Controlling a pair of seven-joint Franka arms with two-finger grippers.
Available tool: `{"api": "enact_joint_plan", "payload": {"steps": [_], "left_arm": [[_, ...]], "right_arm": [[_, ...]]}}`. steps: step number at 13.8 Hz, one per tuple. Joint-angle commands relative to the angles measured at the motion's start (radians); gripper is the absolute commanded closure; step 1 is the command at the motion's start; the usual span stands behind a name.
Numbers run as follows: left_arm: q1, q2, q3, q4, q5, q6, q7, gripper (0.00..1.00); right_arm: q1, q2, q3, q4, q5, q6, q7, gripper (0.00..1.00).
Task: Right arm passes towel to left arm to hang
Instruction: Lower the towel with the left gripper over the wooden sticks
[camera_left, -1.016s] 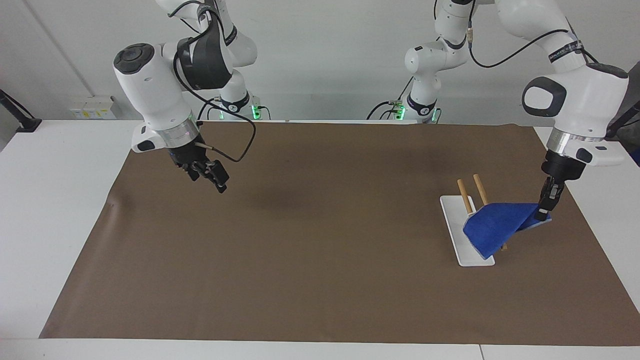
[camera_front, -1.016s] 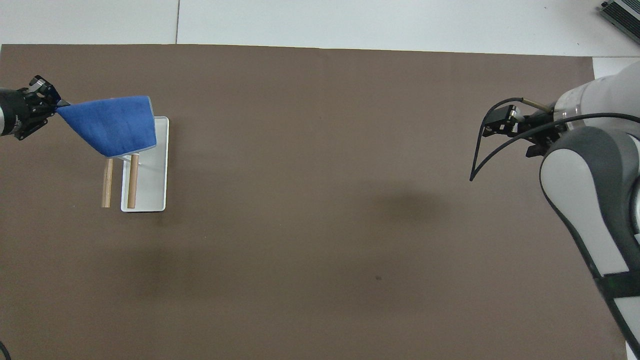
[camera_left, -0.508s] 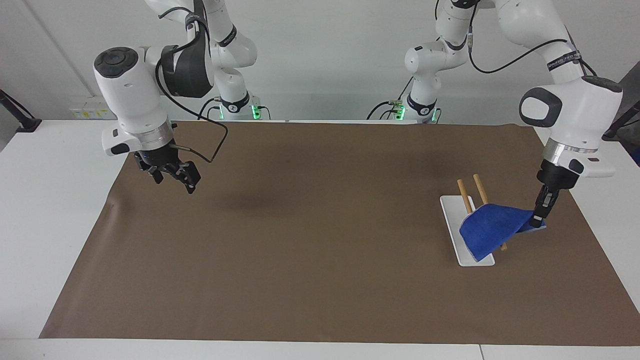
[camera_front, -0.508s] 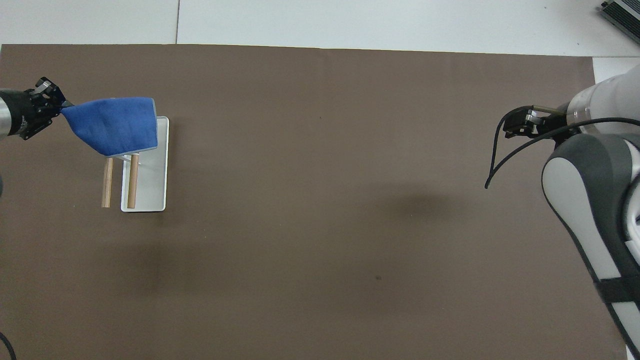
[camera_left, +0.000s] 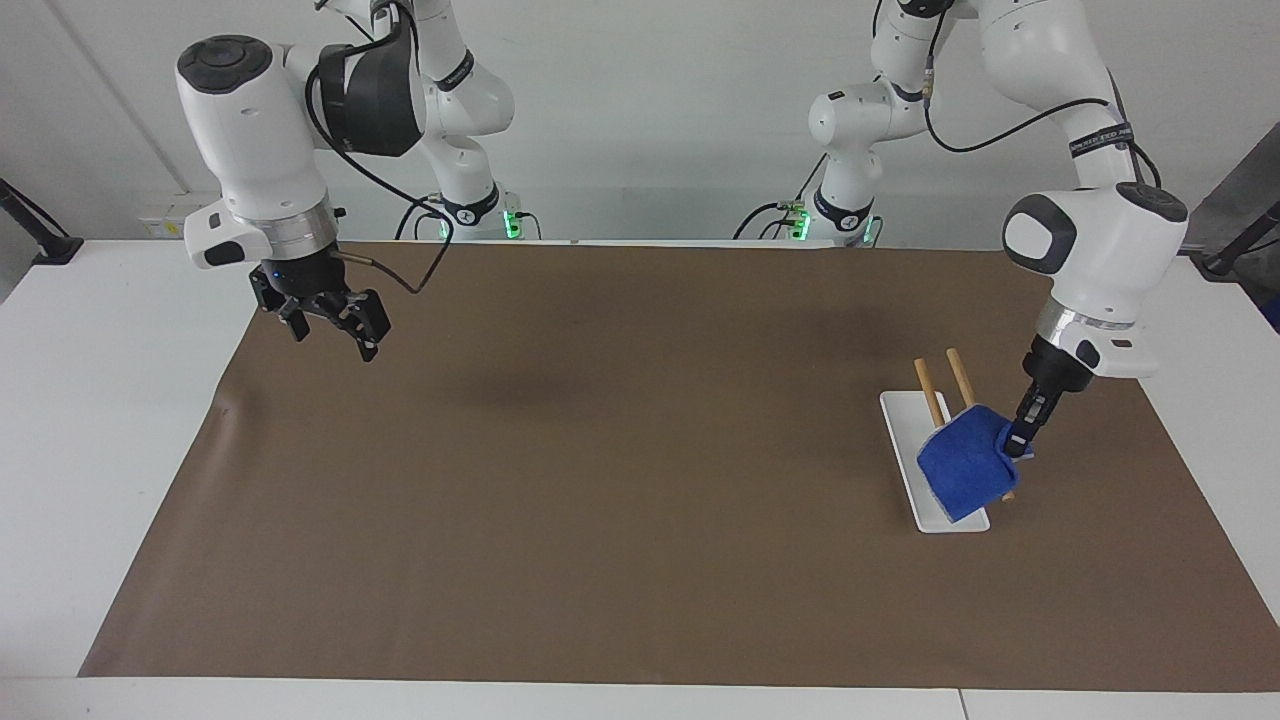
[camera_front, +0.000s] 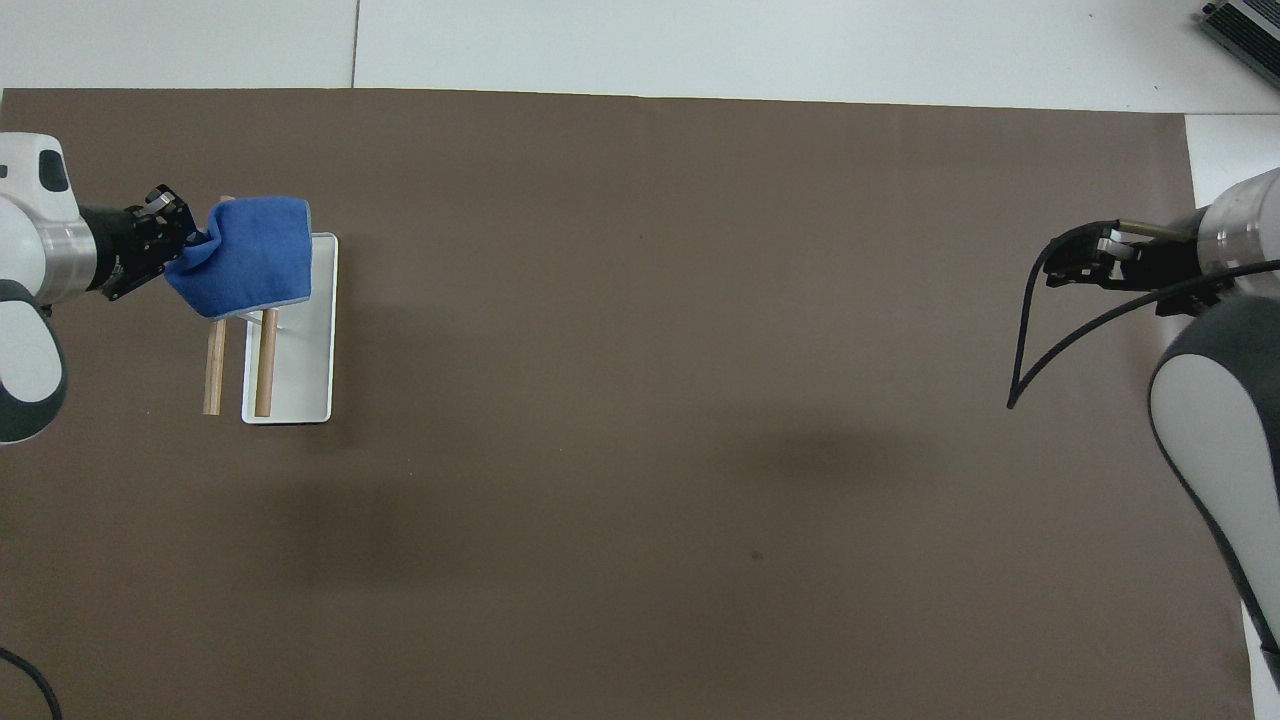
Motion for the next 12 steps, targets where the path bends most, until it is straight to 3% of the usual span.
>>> {"api": "enact_joint_plan", "payload": {"steps": [1,4,12], "left_arm": [[0.002,0.039,0.009,0.148,0.016,-0.144,-0.008,1.0],[0.007,0.038,0.011,0.19,0.016,-0.207,-0.007,1.0],[-0.015,0.0,-0.001,0.194,0.064,-0.41,0.001,1.0]], "right_arm": [[-0.011,-0.003,0.003,0.032,0.007,-0.046,-0.039,0.0],[-0.014,-0.001,0.0,0.032,0.067,-0.04,-0.044,0.0],[-0.005,-0.021,-0.002,-0.011,0.068,-0.026,-0.054,0.0]]}}
